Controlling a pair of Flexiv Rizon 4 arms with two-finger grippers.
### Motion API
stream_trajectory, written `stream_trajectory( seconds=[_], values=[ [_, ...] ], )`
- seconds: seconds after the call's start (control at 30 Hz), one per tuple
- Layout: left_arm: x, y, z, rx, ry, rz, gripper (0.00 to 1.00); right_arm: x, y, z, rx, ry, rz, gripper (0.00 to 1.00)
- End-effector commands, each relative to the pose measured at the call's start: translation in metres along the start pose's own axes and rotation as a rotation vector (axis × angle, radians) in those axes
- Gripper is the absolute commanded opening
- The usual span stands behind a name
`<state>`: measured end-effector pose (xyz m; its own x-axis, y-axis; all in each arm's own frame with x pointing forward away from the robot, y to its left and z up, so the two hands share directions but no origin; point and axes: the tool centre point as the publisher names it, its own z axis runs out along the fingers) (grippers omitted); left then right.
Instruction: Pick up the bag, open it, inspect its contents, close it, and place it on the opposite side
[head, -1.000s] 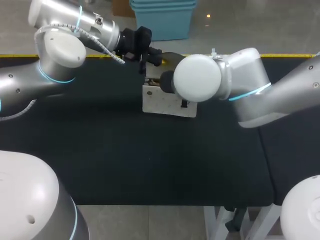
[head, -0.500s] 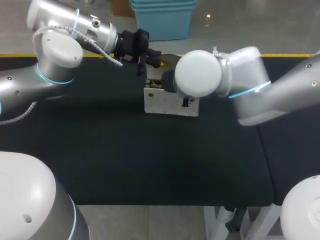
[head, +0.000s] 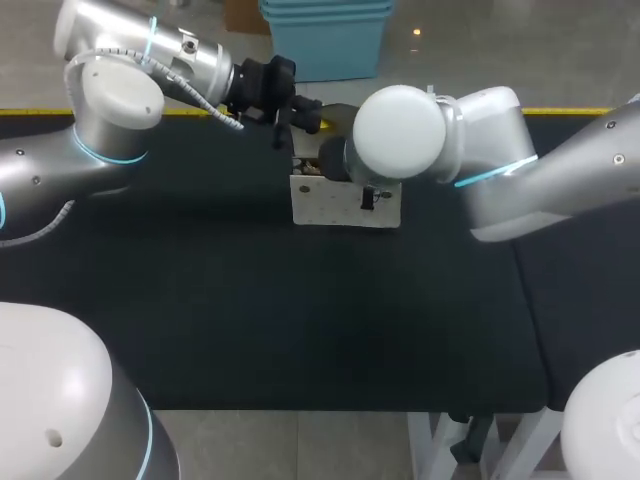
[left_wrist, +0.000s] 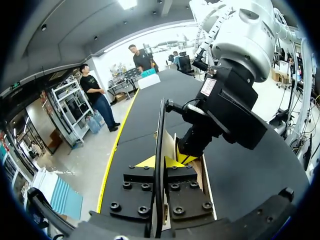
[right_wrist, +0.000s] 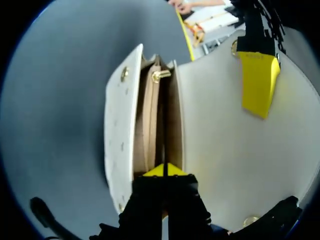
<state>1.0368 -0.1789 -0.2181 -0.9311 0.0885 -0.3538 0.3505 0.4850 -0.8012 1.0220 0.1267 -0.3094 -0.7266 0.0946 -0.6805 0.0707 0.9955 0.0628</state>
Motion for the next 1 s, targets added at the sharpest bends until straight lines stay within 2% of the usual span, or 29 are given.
stream_trajectory(
  seconds=[0.03,0.2,0.53,0.67,0.87,0.93,1.0],
  values=[
    [0.001,0.001,-0.007,0.014,-0.010,0.004,0.00,0.001,-0.007,0.008,0.038,0.016,0.008,0.00],
    [0.001,0.000,-0.011,0.019,-0.022,0.013,0.00,0.003,-0.020,0.012,0.066,0.037,0.023,0.00],
    [0.001,-0.003,-0.012,0.020,-0.029,0.048,0.00,0.013,-0.024,0.012,0.069,0.061,0.018,0.00],
    [-0.002,-0.005,-0.011,0.016,-0.031,0.073,0.00,0.023,-0.025,0.013,0.052,0.076,0.016,0.23],
    [-0.009,-0.006,-0.009,0.014,-0.035,0.100,0.00,0.033,-0.022,0.011,0.038,0.090,0.013,0.49],
    [-0.011,-0.006,-0.007,0.017,-0.035,0.109,0.00,0.035,-0.021,0.009,0.035,0.090,0.011,0.65],
    [-0.013,-0.006,-0.005,0.020,-0.033,0.117,0.00,0.037,-0.021,0.008,0.032,0.090,0.011,0.85]
  ],
)
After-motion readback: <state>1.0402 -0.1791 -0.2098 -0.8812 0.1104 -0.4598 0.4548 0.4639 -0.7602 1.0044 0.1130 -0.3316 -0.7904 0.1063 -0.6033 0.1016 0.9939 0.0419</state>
